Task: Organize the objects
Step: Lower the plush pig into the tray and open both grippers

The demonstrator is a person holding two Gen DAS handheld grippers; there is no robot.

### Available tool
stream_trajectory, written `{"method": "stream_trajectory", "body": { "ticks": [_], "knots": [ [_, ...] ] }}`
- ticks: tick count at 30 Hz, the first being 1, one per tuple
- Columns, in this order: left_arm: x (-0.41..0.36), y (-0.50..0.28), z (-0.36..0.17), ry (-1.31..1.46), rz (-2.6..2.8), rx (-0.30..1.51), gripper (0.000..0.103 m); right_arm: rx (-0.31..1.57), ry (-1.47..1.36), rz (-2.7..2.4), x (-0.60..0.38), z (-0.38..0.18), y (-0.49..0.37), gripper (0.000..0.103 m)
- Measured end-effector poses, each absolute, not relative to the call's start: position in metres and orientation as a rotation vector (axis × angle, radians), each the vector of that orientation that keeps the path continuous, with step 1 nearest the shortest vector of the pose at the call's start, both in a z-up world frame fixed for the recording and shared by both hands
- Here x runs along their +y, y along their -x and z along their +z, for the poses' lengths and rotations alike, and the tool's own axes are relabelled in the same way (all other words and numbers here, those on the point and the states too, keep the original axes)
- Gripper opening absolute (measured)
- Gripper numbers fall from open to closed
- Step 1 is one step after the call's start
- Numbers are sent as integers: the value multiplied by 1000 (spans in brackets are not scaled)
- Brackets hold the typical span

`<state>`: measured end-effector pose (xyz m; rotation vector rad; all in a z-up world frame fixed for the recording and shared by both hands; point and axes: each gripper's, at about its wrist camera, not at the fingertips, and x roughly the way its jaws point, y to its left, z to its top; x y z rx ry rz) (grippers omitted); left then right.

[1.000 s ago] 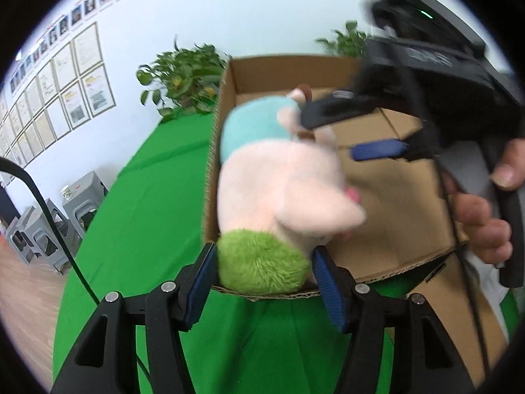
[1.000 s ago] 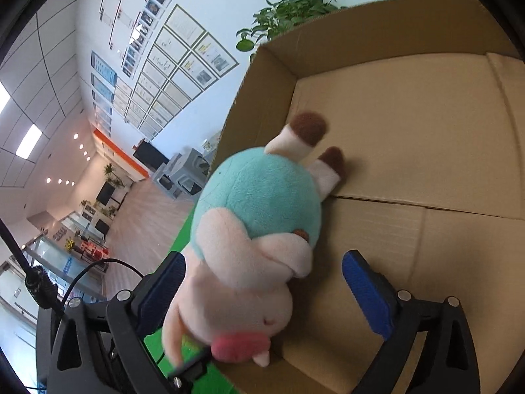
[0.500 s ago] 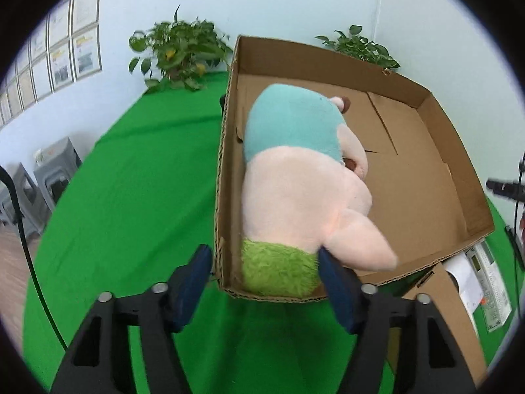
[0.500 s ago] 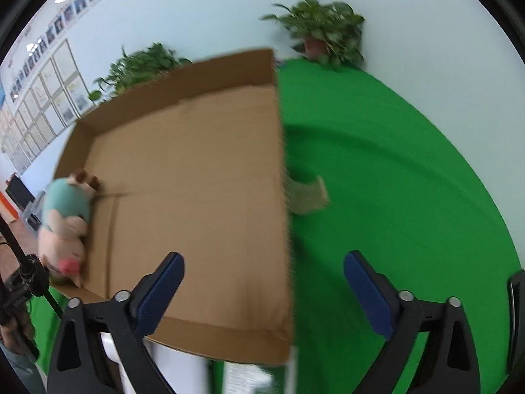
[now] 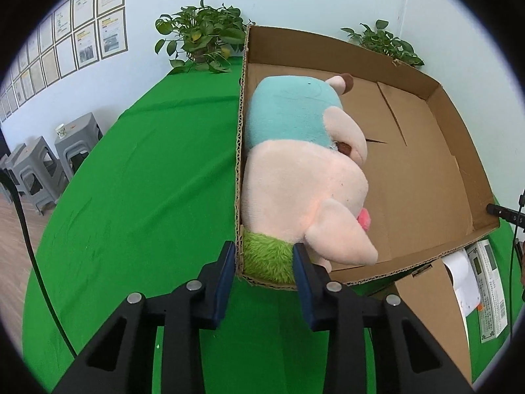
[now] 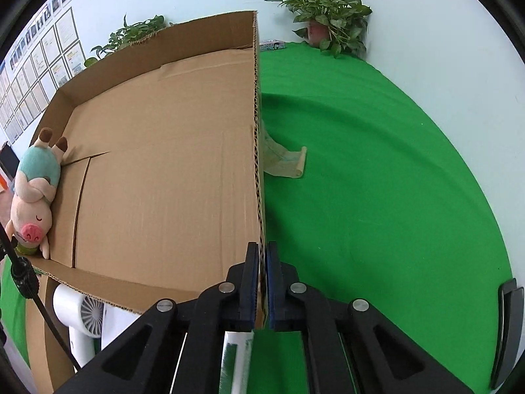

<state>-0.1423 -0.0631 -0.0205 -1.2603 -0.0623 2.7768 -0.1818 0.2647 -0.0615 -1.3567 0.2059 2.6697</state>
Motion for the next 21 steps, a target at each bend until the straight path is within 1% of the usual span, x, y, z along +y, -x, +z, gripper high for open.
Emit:
{"method": "stream_trajectory", "body": {
  "ticks": [2, 4, 8, 9, 10, 11, 13, 14, 15, 16, 17, 21],
  "knots": [
    [-59, 140, -20, 1264, 2796, -25, 34, 215, 1371, 2668, 273, -54, 178, 2],
    [-57, 139, -19, 1268, 2804, -30, 37, 186, 1381, 2665, 291, -51, 155, 2],
    [-52, 125, -9, 1229, 2843, 8, 38, 174, 1370, 2671, 288, -51, 148, 5],
    [-51, 120, -4, 1213, 2854, 25, 43, 182, 1359, 2676, 290, -49, 144, 6],
    [-49, 114, 3, 1187, 2873, 42, 51, 183, 1337, 2677, 291, -46, 139, 6],
    [-48, 109, 8, 1159, 2887, 48, 54, 173, 1309, 2677, 292, -41, 129, 8],
    [-45, 93, 24, 1078, 2920, 65, 66, 150, 1251, 2718, 281, -25, 120, 31],
    [-43, 86, 31, 1046, 2933, 77, 70, 143, 1218, 2747, 275, -15, 115, 63],
    [-40, 77, 38, 1003, 2950, 90, 80, 145, 1174, 2775, 265, -5, 107, 92],
    [-36, 68, 46, 961, 2965, 98, 82, 142, 1128, 2841, 254, 6, 96, 99],
    [-31, 58, 56, 910, 2976, 101, 82, 149, 1091, 2886, 244, 15, 87, 103],
    [-9, 27, 75, 842, 2966, 74, 83, 152, 1055, 3009, 197, 40, 53, 102]
  ]
}}
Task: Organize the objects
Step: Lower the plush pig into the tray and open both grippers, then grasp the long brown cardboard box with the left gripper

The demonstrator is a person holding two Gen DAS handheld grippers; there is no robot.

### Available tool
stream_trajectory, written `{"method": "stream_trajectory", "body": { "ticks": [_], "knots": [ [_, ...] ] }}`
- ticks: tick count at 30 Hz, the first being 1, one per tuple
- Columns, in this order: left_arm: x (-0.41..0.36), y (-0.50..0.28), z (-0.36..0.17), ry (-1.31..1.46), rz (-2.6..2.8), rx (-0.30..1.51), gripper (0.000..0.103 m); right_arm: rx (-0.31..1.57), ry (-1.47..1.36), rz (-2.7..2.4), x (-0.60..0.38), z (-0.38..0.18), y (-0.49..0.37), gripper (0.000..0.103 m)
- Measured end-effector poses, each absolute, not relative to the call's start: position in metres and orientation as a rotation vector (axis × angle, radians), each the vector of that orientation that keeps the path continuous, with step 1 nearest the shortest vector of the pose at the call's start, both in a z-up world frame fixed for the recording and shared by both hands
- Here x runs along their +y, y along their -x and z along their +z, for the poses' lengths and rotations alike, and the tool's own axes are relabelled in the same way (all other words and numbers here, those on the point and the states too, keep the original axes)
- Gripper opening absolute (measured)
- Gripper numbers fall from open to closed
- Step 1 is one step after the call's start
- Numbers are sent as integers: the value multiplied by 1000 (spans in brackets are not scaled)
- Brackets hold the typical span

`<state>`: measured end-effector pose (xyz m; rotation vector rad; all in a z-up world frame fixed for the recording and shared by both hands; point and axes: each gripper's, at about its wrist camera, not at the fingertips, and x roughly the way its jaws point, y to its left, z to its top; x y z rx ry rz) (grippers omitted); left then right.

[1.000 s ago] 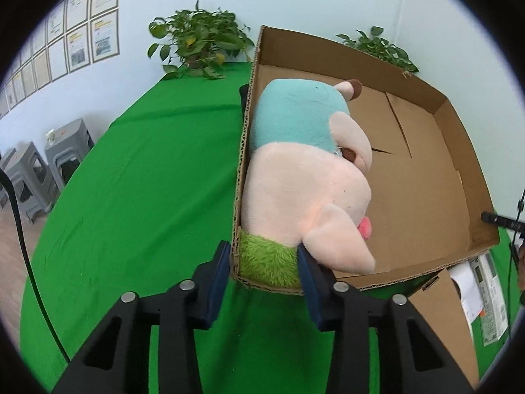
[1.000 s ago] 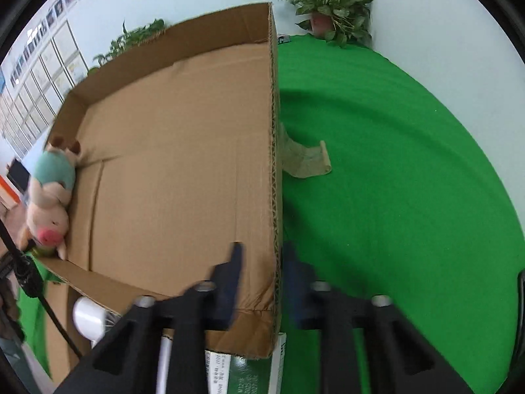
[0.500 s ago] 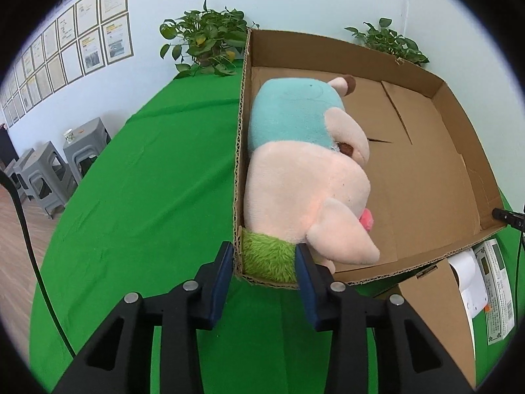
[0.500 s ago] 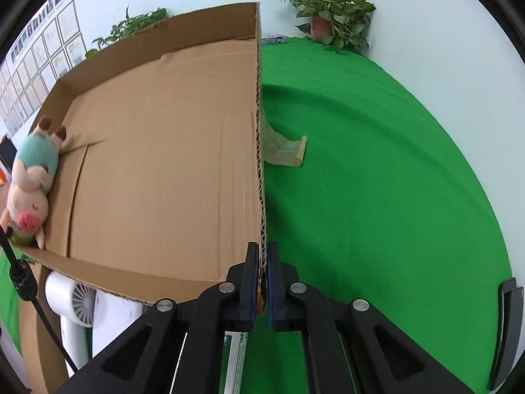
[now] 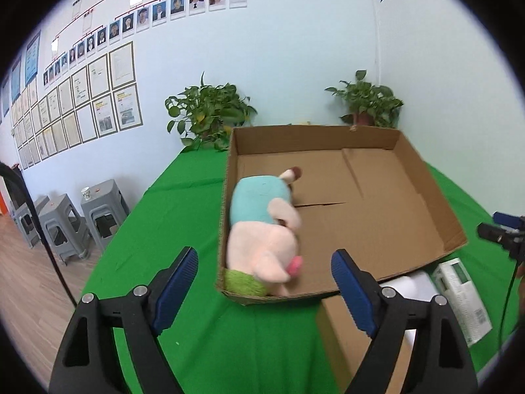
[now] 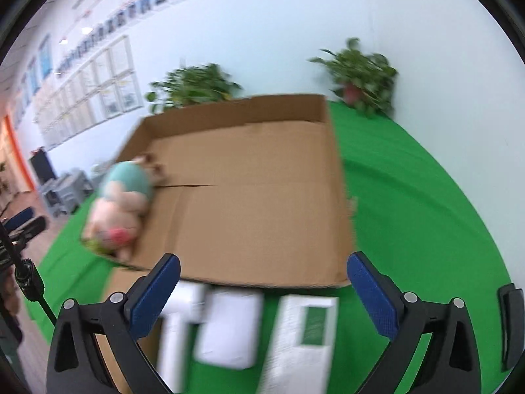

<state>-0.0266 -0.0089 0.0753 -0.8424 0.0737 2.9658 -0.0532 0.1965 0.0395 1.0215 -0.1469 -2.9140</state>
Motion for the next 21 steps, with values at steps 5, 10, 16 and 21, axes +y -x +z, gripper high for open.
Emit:
{"method": "stream_trajectory", "body": {
  "ticks": [5, 10, 16, 21],
  "knots": [
    [15, -5, 67, 874, 2952, 86, 83, -162, -1013, -2791, 147, 43, 8, 102],
    [12, -12, 26, 1093, 2761, -78, 83, -156, -1163, -2608, 109, 11, -36, 102],
    [-2, -9, -16, 1256, 2500, -317, 83, -155, -1280, -2443, 67, -17, -69, 102],
    [-6, -7, -38, 1299, 2363, -409, 82, -44, -1317, -2383, 28, -25, -80, 102]
  ]
}}
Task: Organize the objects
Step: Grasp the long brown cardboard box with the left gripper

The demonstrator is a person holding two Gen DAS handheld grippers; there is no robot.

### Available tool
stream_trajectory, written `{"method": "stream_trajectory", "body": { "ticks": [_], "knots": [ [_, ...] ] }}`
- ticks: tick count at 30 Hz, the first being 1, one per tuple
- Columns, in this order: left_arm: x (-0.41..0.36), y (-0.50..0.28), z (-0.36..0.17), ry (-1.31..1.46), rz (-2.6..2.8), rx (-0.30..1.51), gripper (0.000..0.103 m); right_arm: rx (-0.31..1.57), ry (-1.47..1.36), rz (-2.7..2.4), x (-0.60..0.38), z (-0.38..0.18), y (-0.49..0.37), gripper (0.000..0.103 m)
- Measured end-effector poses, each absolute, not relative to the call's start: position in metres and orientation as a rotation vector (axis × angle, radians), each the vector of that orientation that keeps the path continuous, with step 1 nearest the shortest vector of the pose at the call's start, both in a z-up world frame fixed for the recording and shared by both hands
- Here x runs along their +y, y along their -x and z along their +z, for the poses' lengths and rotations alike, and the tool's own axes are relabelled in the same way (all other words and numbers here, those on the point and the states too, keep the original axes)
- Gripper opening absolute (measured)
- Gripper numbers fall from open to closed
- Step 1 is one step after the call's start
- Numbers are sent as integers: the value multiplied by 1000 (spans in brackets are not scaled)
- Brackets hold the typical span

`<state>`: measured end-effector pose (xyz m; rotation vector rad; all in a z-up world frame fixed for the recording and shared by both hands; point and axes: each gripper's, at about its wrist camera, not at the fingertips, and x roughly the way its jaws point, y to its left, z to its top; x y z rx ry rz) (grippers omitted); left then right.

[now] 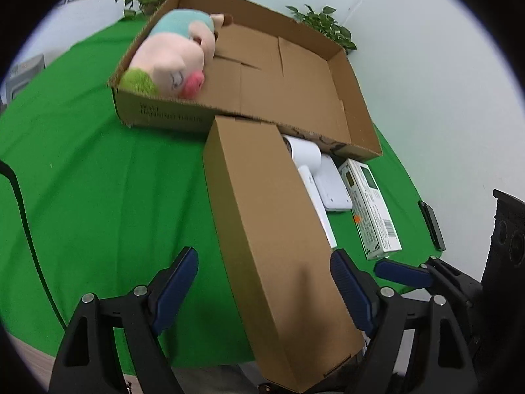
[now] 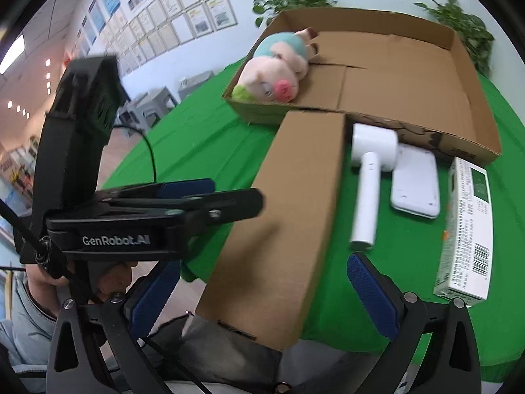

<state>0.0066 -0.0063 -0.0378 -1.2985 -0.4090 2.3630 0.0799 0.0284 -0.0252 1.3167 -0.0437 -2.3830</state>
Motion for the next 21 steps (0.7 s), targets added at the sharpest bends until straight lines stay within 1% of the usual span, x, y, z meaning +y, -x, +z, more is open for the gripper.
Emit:
{"method": "stream_trajectory", "body": {
  "ticks": [3, 5, 6, 9, 10, 11, 12, 13, 14, 17, 18, 19, 20, 21],
  "knots": [
    [-7, -6, -49, 1308, 2321, -434, 82, 15, -1360, -2367, 12, -33, -77, 102],
    [-7, -5, -55, 1318, 2296, -456, 82, 108, -1380, -2396, 2, -39, -77, 102],
    [-8, -5, -56, 1317, 2290, -458, 81, 136, -1387, -2398, 1, -42, -75, 99],
    [-12, -8, -54, 1294, 2265, -480, 81, 199, -1396, -2410, -5, -50, -76, 87],
    [-16, -9, -53, 1286, 2257, -496, 81, 200, -1380, -2411, -6, -50, -77, 86],
    [-17, -10, -53, 1281, 2254, -506, 81, 185, -1375, -2407, -5, -49, -77, 77],
    [-19, -11, -54, 1275, 2250, -516, 81, 163, -1363, -2409, -3, -47, -75, 54],
    [-22, -12, -54, 1268, 2245, -530, 82, 137, -1357, -2402, -1, -44, -74, 44],
    [-26, -13, -54, 1263, 2249, -543, 81, 110, -1358, -2383, -1, -43, -73, 37],
    [-35, -17, -53, 1241, 2241, -573, 81, 106, -1351, -2375, -1, -45, -69, 38],
    [-36, -17, -55, 1243, 2240, -582, 81, 98, -1354, -2372, 0, -44, -69, 41],
    [-38, -18, -56, 1251, 2235, -592, 81, 94, -1363, -2373, 0, -45, -69, 49],
    [-38, -18, -57, 1261, 2230, -598, 81, 93, -1382, -2371, 0, -46, -68, 75],
    [-38, -18, -59, 1261, 2222, -599, 81, 81, -1388, -2365, 0, -47, -69, 94]
  ]
}}
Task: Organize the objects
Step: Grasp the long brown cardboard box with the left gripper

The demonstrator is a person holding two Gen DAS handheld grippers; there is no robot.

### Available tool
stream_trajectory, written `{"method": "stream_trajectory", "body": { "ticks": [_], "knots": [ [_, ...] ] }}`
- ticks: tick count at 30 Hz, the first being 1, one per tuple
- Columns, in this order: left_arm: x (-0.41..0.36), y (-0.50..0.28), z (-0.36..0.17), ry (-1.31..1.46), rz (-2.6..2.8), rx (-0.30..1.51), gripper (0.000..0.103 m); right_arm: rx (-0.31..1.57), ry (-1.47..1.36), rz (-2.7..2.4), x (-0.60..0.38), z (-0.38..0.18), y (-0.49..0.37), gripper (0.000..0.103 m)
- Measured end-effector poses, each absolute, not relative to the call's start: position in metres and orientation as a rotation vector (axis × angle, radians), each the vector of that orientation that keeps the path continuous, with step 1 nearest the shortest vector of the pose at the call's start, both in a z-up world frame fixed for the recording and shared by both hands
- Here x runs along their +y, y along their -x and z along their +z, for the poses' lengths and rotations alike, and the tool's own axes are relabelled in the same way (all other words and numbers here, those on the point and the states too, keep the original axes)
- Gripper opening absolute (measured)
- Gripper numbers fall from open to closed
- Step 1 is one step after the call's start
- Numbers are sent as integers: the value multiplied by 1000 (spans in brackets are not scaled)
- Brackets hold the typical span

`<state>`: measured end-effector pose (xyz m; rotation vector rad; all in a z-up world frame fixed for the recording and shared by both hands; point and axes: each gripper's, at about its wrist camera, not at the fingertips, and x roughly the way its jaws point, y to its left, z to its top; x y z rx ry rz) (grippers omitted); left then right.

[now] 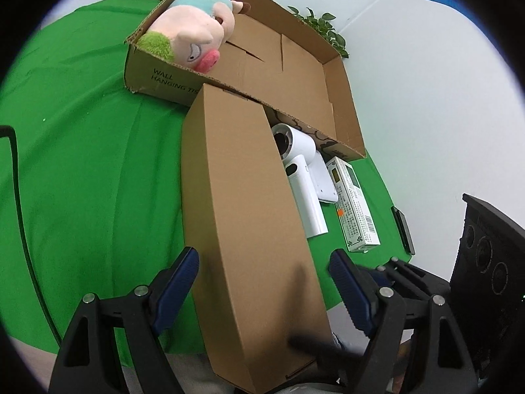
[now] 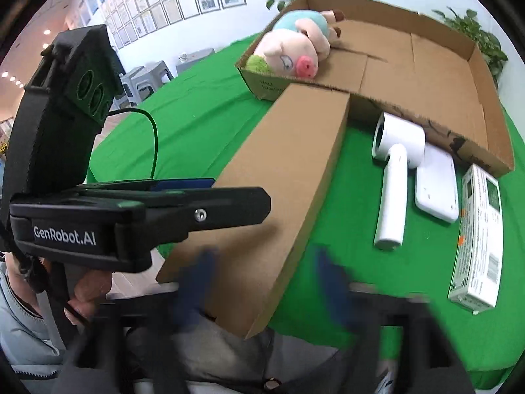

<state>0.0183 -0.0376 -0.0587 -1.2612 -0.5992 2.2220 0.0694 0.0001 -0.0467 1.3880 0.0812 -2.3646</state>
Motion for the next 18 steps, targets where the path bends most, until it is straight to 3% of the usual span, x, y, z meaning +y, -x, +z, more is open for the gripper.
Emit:
{"method": "stream_trajectory", "body": {
  "ticks": [8, 10, 12, 18],
  "knots": [
    [-13, -22, -59, 1238, 2115, -554, 80, 192, -1377, -2377, -12, -51, -82, 102],
    [-10, -21, -63, 1249, 2081, -576, 80, 217, -1397, -2408, -6, -54, -82, 99],
    [-6, -20, -69, 1277, 2094, -560, 80, 243, -1411, -2425, -1, -58, -83, 86],
    [-11, -18, -78, 1316, 2054, -657, 80, 187, -1379, -2426, 8, -56, -86, 84]
  ]
}}
